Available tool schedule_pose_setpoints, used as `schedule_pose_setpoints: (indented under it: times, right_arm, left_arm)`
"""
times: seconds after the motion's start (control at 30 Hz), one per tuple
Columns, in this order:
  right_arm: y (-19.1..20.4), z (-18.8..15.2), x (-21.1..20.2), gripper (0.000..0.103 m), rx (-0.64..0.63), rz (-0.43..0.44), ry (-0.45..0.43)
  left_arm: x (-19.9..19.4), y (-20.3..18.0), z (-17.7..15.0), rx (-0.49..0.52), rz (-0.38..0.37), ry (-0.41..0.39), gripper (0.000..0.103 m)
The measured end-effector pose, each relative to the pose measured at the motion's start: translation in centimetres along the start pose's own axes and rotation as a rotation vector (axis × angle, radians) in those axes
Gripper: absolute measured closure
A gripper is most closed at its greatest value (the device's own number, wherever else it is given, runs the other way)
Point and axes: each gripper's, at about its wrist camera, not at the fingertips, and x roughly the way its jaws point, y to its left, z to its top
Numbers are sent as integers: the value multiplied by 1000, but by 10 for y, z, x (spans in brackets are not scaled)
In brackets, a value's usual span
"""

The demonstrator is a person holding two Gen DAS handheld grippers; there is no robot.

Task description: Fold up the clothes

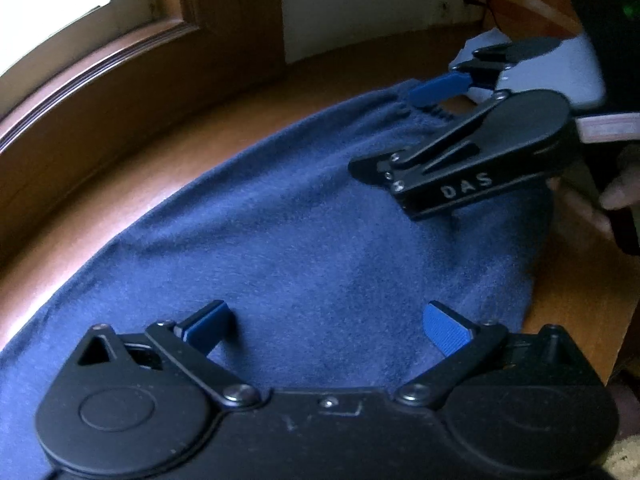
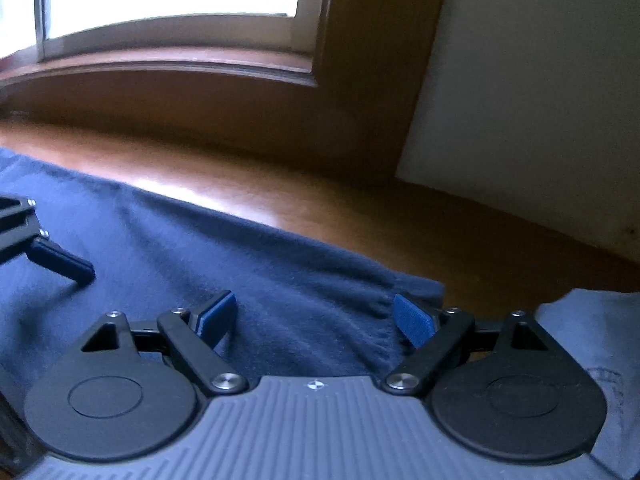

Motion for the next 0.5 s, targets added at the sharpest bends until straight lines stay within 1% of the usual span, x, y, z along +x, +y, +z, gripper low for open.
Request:
schedule_pose_setpoints:
  times: [0.07, 0.17, 0.23, 0.33, 0.43, 0.5]
  right_arm:
    - [-3, 0, 4, 15, -13, -18, 10]
    - [-11, 1, 12, 15, -27, -109, 13]
    - [-25, 2, 17, 11, 27, -142, 16]
    - [-44, 4, 22, 10, 98, -234, 16]
    - [-51, 6, 18, 12, 160, -228, 16]
    - [-43, 10, 5, 18, 151, -228, -8]
  left_arm:
    - [0, 0, 0, 1, -2, 0, 0]
    - [-1, -1, -2, 4, -4, -3, 0]
    - [-1, -2, -3, 9, -5, -5, 0]
    - [-2, -3, -4, 12, -7, -9, 0]
    - [-2, -4, -4, 12, -8, -9, 0]
    - [-2, -4, -4, 11, -8, -9, 0]
